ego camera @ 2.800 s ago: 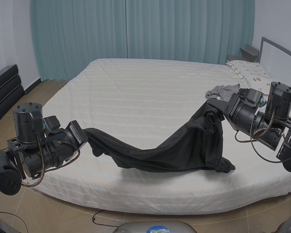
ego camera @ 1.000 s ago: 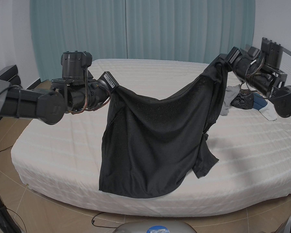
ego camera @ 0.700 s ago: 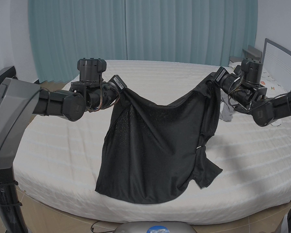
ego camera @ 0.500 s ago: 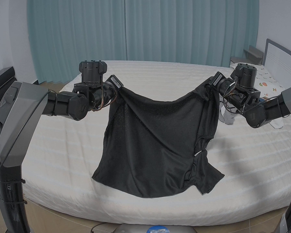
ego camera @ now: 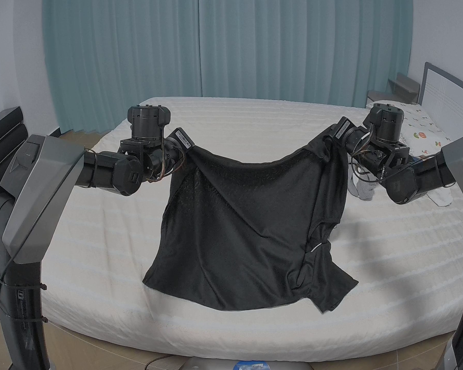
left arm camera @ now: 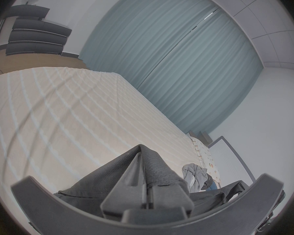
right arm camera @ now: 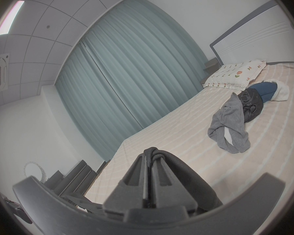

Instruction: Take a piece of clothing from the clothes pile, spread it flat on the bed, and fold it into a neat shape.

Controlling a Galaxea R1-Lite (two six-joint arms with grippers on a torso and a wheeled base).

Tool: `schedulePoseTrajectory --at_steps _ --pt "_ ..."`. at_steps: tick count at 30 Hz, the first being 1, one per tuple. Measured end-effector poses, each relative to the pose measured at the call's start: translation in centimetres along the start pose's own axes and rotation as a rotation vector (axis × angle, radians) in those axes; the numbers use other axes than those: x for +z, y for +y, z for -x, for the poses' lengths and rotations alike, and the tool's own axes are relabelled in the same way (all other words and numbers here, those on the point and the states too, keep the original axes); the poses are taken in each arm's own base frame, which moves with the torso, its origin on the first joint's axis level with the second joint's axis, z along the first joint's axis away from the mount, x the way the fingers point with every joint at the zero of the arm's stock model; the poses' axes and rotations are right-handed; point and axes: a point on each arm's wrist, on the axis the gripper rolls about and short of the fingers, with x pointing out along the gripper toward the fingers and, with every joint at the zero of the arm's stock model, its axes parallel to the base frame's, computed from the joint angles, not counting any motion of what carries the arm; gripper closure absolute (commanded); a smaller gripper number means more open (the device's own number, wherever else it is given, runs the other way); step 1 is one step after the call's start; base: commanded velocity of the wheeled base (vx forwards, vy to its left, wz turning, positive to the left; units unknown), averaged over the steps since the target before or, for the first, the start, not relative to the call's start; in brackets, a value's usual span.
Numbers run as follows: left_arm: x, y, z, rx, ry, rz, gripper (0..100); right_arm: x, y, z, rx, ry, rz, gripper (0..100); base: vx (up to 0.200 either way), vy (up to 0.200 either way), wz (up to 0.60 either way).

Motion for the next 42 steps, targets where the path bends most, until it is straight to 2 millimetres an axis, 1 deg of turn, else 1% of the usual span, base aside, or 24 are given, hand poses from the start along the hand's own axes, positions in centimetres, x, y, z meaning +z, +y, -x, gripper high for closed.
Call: schedulePoseTrajectory --at_steps 4,7,8,9,10,14,17,19,21,23,26,29,31,34,37,40,42 --pt "-0.3 0.4 -0.6 0.006 0.003 0.0 100 -0.8 -0.3 -0.7 -0.006 0.006 0.006 100 0.0 0.0 0.0" --pt "-0.5 0.9 -1.3 0.012 0.004 0.0 100 -1.4 -0.6 -1.6 -0.015 0.001 0.007 100 0.0 0.0 0.0" --pt "-0.7 1.1 -1.6 0.015 0.005 0.001 0 -1.7 -0.8 -2.1 -0.021 -0.001 0.008 100 0.0 0.0 0.0" --pt "-0.9 1.3 -1.9 0.017 0.006 0.001 0 -2.0 -1.0 -2.4 -0.026 0.0 0.008 100 0.0 0.0 0.0" --pt "-1.1 1.6 -2.3 0.019 0.008 0.001 0 -2.6 -1.3 -3.0 -0.032 0.002 0.009 0 0.0 0.0 0.0" --pt "-2.4 2.8 -4.2 0.037 0.022 0.0 0 -5.5 -3.0 -5.1 -0.064 0.039 0.018 0 0.0 0.0 0.0" --pt "-3.5 3.9 -5.6 0.053 0.032 -0.016 0 -8.3 -4.7 -6.6 -0.104 0.09 0.029 0 0.0 0.0 0.0" --pt "-4.1 4.8 -6.4 0.07 0.037 -0.038 0 -9.8 -5.8 -7.4 -0.134 0.114 0.034 0 0.0 0.0 0.0" --pt "-4.6 5.8 -7.0 0.104 0.044 -0.059 0 -10.6 -6.7 -8.1 -0.161 0.117 0.035 0 0.0 0.0 0.0" --pt "-5.1 7.0 -7.5 0.151 0.052 -0.07 0 -10.8 -7.5 -8.7 -0.198 0.085 0.036 0 0.0 0.0 0.0" --pt "-5.4 8.4 -8.1 0.201 0.055 -0.074 0 -10.3 -8.5 -9.7 -0.237 0.014 0.028 0 0.0 0.0 0.0" --pt "-5.3 9.4 -8.5 0.228 0.051 -0.07 0 -9.7 -9.3 -10.2 -0.247 -0.013 0.02 0 0.0 0.0 0.0" --pt "-5.4 9.8 -8.6 0.24 0.055 -0.068 0 -9.5 -9.7 -10.3 -0.242 -0.001 0.011 0 0.0 0.0 0.0" --pt "-5.4 10.4 -8.7 0.267 0.069 -0.066 0 -9.7 -10.7 -9.8 -0.245 0.062 -0.013 0 0.0 0.0 0.0" --pt "-5.6 11.3 -8.4 0.328 0.132 -0.064 0 -9.9 -11.9 -8.8 -0.253 0.152 -0.051 0 0.0 0.0 0.0" --pt "-5.5 11.9 -7.8 0.36 0.221 -0.02 0 -9.3 -12.9 -7.9 -0.272 0.197 -0.085 0 0.0 0.0 0.0" --pt "-4.8 11.9 -7.4 0.345 0.258 0.046 0 -8.6 -13.4 -7.5 -0.281 0.205 -0.106 0 0.0 0.0 0.0"
